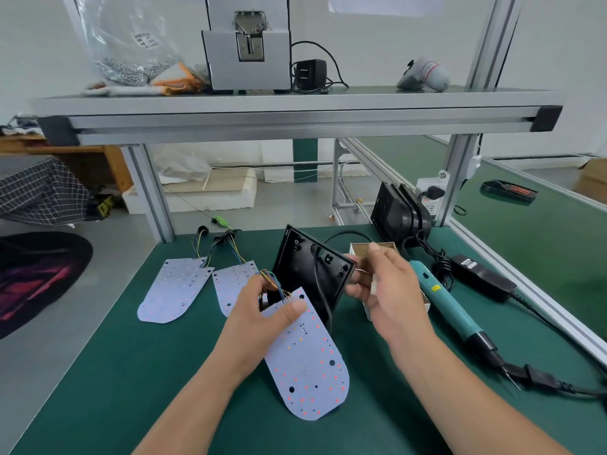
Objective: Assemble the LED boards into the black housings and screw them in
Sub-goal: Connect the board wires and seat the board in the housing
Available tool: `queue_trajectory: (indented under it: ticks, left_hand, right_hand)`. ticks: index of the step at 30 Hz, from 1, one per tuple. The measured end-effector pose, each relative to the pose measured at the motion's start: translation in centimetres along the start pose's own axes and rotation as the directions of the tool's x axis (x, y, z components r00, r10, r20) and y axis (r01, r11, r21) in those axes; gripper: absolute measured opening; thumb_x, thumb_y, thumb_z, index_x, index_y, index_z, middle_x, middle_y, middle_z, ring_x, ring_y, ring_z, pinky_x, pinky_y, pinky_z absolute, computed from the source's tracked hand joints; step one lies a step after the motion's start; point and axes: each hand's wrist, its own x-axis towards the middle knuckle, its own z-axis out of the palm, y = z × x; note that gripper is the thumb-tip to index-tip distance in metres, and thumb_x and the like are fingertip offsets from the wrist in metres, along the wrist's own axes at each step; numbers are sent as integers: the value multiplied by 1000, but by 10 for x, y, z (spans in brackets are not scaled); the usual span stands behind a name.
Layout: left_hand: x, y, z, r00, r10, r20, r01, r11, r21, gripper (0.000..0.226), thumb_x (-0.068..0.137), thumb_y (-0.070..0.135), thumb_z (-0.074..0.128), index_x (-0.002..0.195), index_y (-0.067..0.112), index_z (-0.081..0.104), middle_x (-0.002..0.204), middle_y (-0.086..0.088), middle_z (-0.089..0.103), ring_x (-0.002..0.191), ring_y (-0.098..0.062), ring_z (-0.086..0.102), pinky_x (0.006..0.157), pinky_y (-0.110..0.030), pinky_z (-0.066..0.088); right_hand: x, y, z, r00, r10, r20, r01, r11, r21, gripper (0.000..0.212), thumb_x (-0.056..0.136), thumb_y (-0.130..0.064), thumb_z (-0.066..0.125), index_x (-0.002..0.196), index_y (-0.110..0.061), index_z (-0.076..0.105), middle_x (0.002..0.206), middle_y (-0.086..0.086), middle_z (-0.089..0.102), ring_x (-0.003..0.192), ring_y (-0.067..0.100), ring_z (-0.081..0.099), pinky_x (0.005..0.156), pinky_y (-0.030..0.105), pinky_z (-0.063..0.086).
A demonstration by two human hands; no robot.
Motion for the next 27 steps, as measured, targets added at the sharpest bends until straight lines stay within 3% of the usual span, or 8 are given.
queue_trajectory:
  ticks: [5,8,12,16,19,22,24,27]
  left_hand:
    - [-3,8,9,990,85,-114,-55,967,249,92,42,96,76,114,49,45,126,24,51,115,3,55,88,-37,50]
    - [-4,12,12,972,143,-185,-72,935,346,99,41,90,79,117,39,39,127,18,41,111,-9,58,87,-42,54]
    - [-4,9,17,953,189,-239,-96,931,351,96,44,86,81,116,40,38,125,16,39,108,-2,59,84,-36,55]
    - [2,1,13,970,170,-175,-147,979,138,83,48,83,88,113,52,48,123,21,61,115,7,60,92,-33,55]
    - [4,-5,11,984,103,-148,-95,994,56,82,48,90,84,111,47,54,116,28,69,114,4,64,96,-35,55]
    - [4,-8,11,994,36,-103,-23,992,124,73,55,91,77,102,39,56,101,33,65,97,3,63,82,-27,51]
    - [3,-8,9,997,-1,-78,16,982,189,69,61,91,69,99,35,56,94,25,65,90,-6,63,73,-28,48]
    - [0,-4,8,995,-2,-102,29,963,268,79,58,97,63,109,38,48,106,25,62,102,-8,61,77,-31,45]
  right_hand:
    - [-17,-2,13,992,-34,125,36,999,-14,17,113,-27,50,106,-11,54,102,19,79,78,26,77,55,30,59]
    - [-25,-1,20,989,-13,147,11,1000,16,18,112,-25,50,104,-9,54,103,23,78,83,28,78,59,30,61]
    - [-32,2,28,985,35,168,-49,995,84,16,112,-21,49,104,-8,51,103,26,77,90,30,80,59,29,62]
    - [-32,3,29,984,48,172,-71,989,129,16,113,-22,49,104,-8,51,105,28,76,97,39,78,59,30,63]
    - [-27,0,23,993,44,109,-56,992,111,16,113,-23,48,109,-8,51,103,26,77,93,38,79,55,29,62]
    - [-22,-4,15,998,39,53,-45,992,121,22,112,-25,49,118,-4,54,103,24,78,85,36,80,51,29,60]
    - [-19,-6,10,998,17,59,-23,994,108,33,112,-26,49,127,3,53,106,24,78,85,37,80,53,30,61]
    - [-18,-8,7,996,-10,87,2,996,84,39,112,-27,48,132,7,50,110,24,77,84,38,79,54,31,61]
